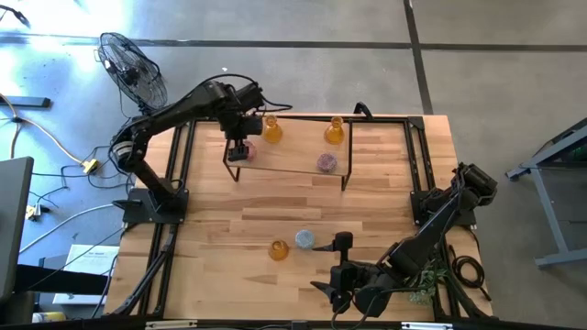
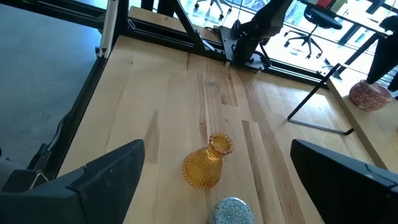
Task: Pick & Place candle stick holders
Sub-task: Put the yellow candle holder on the shelf aligned with the yellow candle holder
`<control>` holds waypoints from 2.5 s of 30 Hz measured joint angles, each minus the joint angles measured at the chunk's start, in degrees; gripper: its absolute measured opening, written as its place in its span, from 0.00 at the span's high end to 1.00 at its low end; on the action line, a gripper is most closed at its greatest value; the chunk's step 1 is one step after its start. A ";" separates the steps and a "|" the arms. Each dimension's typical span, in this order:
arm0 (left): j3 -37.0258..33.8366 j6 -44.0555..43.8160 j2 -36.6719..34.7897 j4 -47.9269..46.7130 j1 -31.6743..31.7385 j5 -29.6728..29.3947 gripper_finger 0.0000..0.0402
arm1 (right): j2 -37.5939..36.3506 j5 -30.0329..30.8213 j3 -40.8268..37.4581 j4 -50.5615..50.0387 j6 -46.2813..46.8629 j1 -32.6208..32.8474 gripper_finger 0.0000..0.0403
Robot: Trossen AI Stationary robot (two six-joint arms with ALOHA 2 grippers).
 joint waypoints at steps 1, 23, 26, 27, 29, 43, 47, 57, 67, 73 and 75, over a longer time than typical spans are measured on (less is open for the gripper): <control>0.00 0.00 -0.76 0.02 0.00 0.01 0.13 | 0.00 -0.02 0.00 -0.01 0.00 0.00 0.01; -9.35 -9.97 -23.80 14.70 -30.45 6.22 0.13 | 0.00 -0.27 0.00 -0.93 1.12 0.02 0.01; -16.10 -12.70 -25.10 19.38 -38.72 -0.07 0.13 | 0.00 -0.90 0.00 -1.36 1.89 0.02 0.01; -18.08 -13.47 -25.13 20.85 -41.27 -2.82 0.13 | 0.00 -0.88 0.00 -1.38 1.92 0.04 0.01; -21.58 -13.97 -24.95 22.96 -45.62 -8.31 0.13 | 0.00 -0.89 0.00 -1.34 1.91 0.04 0.01; -27.04 -24.46 -12.77 40.33 -54.34 -17.71 0.13 | 0.00 -0.40 0.00 -1.53 0.22 -0.76 0.01; -27.02 -30.28 -8.84 41.90 -54.41 -20.23 0.13 | 0.00 -1.53 0.00 -1.72 0.24 -0.75 0.01; -27.02 -35.65 -3.25 43.71 -56.18 -22.66 0.13 | 0.00 -2.81 0.00 -3.22 1.46 0.21 0.01; -27.66 -35.48 -3.27 47.25 -58.29 -18.93 0.13 | 0.00 -1.46 0.00 -3.61 1.76 0.42 0.01; -31.92 -33.86 -3.27 55.77 -58.12 -18.55 0.13 | 0.00 -0.98 0.00 -3.52 1.90 0.39 0.01; -33.02 -33.32 -3.27 56.77 -58.10 -18.70 0.13 | 0.00 -1.01 0.00 -3.53 1.90 0.39 0.01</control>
